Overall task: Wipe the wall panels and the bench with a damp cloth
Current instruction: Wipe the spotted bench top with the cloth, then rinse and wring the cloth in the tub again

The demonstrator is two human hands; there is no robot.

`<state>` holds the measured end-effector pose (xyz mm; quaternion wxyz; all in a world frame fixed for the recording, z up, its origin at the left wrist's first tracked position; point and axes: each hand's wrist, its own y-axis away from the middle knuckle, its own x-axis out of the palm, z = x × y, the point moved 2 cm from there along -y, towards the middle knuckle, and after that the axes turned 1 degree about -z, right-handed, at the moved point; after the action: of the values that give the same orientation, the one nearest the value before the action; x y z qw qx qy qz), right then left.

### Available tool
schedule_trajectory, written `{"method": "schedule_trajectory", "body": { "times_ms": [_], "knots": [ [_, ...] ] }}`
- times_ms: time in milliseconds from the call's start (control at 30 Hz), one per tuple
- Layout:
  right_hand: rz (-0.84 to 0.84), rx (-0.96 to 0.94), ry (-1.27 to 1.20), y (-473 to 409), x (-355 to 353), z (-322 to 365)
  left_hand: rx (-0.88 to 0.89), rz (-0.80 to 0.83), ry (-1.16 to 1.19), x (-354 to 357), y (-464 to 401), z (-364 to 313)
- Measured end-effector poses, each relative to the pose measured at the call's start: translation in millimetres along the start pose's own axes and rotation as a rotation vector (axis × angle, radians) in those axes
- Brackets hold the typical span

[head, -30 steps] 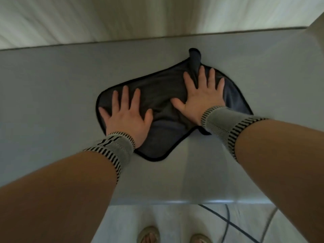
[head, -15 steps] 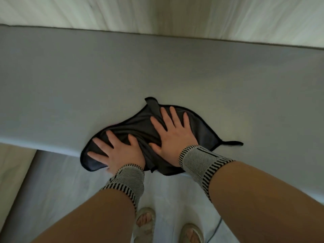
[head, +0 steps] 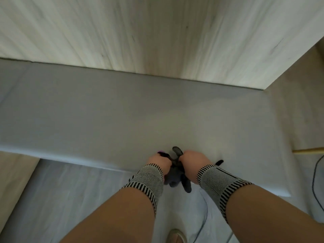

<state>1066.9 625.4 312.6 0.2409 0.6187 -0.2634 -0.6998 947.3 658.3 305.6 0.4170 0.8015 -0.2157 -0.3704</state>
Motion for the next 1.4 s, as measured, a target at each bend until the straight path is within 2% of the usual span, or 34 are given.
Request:
{"method": "schedule_trajectory", "body": {
  "times_ms": [67, 200, 300, 400, 533, 667, 767, 900, 1100, 1300, 1400],
  "knots": [
    [-0.011, 0.046, -0.019, 21, -29, -5, 0.075, 0.014, 0.123, -18, 28, -18],
    [-0.021, 0.148, -0.029, 77, -104, -7, 0.213, 0.008, 0.055, -66, 100, -64],
    [-0.082, 0.210, -0.036, 133, -170, 4, 0.337, -0.010, 0.019, -104, 160, -95],
    [-0.175, 0.241, -0.011, 188, -232, 32, 0.426, -0.035, 0.081, -151, 217, -109],
    [-0.332, 0.131, 0.057, 228, -306, 92, 0.535, -0.148, 0.086, -232, 283, -112],
    [-0.389, -0.083, 0.172, 221, -360, 176, 0.564, -0.376, 0.105, -321, 328, -94],
    [-0.400, -0.210, 0.307, 202, -376, 230, 0.498, -0.490, 0.181, -363, 338, -60],
    [-0.419, -0.391, 0.420, 188, -376, 294, 0.344, -0.605, 0.352, -383, 344, 5],
    [-0.471, -0.763, 0.368, 188, -332, 356, 0.054, -0.773, 0.597, -360, 371, 110],
    [-0.383, -1.071, 0.405, 243, -271, 423, -0.200, -0.931, 0.693, -315, 425, 200],
    [-0.338, -1.154, 0.459, 275, -238, 457, -0.284, -0.995, 0.784, -291, 452, 252]
  ]
}}
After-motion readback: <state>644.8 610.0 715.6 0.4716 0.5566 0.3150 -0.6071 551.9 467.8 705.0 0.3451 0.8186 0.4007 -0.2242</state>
